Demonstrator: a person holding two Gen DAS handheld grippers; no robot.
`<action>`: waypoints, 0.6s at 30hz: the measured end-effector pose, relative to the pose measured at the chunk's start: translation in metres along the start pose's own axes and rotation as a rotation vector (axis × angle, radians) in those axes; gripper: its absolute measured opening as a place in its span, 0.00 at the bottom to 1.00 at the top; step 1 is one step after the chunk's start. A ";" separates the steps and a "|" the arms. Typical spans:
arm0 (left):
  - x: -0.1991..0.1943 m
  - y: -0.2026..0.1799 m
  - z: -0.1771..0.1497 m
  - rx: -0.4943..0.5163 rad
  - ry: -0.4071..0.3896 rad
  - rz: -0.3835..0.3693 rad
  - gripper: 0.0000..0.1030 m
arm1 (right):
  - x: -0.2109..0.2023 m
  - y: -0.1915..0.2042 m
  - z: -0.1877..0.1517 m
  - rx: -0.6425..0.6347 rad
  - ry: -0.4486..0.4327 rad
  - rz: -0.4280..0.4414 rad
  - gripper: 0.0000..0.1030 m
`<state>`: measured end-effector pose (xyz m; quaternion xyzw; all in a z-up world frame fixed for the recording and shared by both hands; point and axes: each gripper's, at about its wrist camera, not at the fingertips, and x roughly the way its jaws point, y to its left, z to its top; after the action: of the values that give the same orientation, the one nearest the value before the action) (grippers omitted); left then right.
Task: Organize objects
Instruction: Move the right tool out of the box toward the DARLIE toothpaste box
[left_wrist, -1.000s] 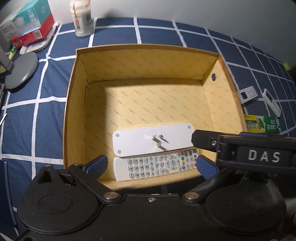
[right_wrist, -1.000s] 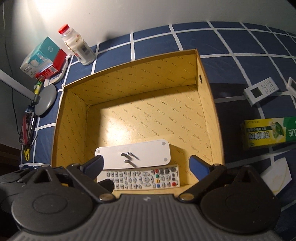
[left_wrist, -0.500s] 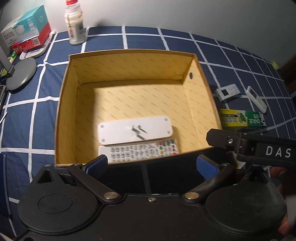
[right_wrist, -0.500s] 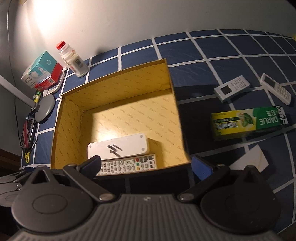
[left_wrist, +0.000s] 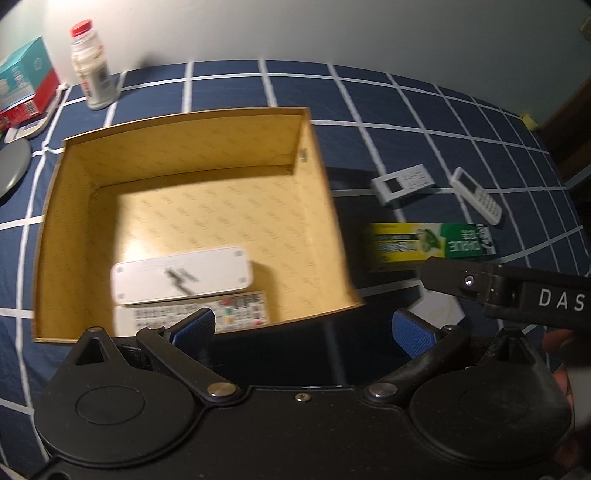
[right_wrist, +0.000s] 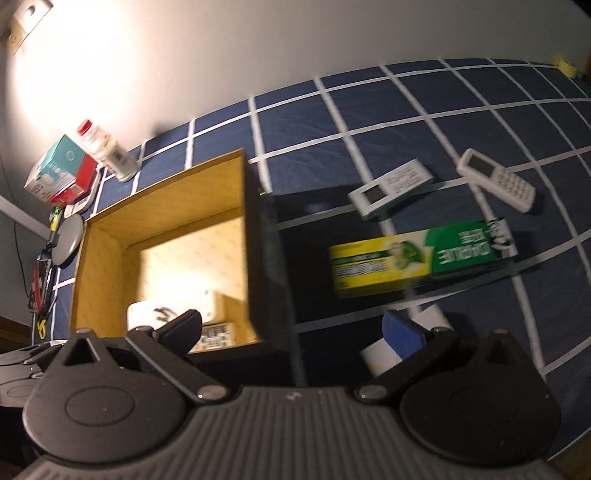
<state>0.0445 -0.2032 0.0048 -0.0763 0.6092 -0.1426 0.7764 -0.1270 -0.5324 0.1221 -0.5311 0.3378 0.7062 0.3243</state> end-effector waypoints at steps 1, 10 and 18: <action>0.002 -0.007 0.002 -0.003 0.000 0.000 1.00 | -0.001 -0.008 0.004 0.002 0.000 -0.003 1.00; 0.029 -0.069 0.017 -0.036 0.002 0.004 1.00 | -0.004 -0.079 0.031 0.020 0.016 -0.017 1.00; 0.063 -0.109 0.025 -0.058 0.029 0.026 1.00 | 0.008 -0.137 0.048 0.038 0.046 -0.023 1.00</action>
<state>0.0685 -0.3279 -0.0156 -0.0888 0.6251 -0.1155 0.7668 -0.0419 -0.4151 0.1064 -0.5447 0.3527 0.6834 0.3345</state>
